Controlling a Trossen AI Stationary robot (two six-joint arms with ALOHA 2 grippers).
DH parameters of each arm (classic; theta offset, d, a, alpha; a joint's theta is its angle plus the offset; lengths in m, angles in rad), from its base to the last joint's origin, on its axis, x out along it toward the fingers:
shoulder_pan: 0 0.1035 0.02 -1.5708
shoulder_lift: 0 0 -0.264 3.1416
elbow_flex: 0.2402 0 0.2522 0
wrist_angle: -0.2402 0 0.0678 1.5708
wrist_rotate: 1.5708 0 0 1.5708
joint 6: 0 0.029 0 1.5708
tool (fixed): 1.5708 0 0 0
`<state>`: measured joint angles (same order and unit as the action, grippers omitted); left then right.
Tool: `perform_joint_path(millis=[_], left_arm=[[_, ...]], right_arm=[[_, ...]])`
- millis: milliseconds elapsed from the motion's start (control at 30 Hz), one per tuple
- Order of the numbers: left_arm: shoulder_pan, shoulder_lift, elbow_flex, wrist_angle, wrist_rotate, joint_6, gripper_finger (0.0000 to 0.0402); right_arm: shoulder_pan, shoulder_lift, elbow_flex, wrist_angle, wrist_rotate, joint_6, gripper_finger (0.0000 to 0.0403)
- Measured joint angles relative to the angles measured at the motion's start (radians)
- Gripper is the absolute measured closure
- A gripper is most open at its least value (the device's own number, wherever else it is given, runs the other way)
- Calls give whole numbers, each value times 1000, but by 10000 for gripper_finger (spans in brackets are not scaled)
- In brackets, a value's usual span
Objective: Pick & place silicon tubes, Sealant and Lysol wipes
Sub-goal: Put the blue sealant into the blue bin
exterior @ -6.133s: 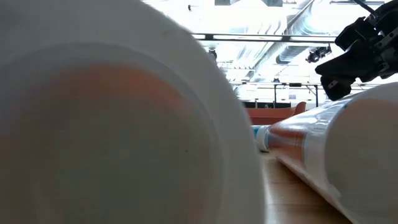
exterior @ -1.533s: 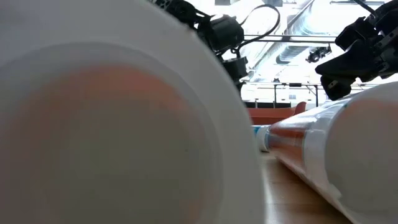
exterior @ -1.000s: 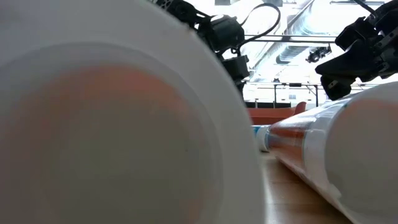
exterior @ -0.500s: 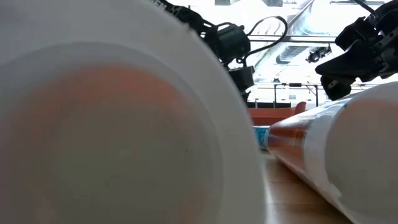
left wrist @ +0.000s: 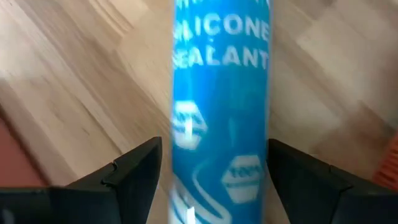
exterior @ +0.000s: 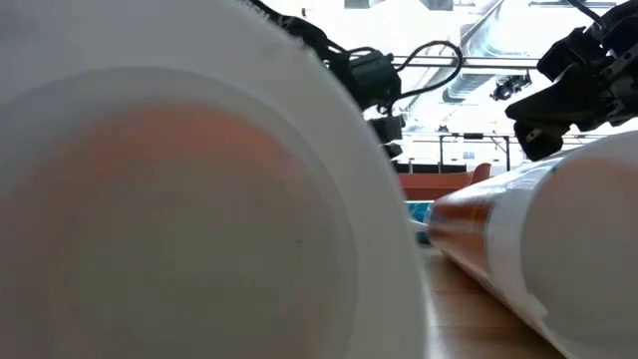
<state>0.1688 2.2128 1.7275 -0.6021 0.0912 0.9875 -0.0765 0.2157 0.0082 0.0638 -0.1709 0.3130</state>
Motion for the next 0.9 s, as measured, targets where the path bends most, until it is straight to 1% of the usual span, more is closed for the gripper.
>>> perform_joint_path(millis=[133,433,600,833,900], left_arm=[[-6,0,0,-82,-2,-60,125],[-24,0,0,-137,30,-181,128],[-34,0,0,-132,34,-256,152],[-34,-3,0,-132,33,-346,205],[-34,-3,0,-132,31,-376,206]], right_arm=[[0,0,0,0,0,0,391],[0,0,0,0,0,0,391],[0,0,0,0,0,0,391],[0,0,0,0,0,0,391],[0,0,0,0,0,0,391]])
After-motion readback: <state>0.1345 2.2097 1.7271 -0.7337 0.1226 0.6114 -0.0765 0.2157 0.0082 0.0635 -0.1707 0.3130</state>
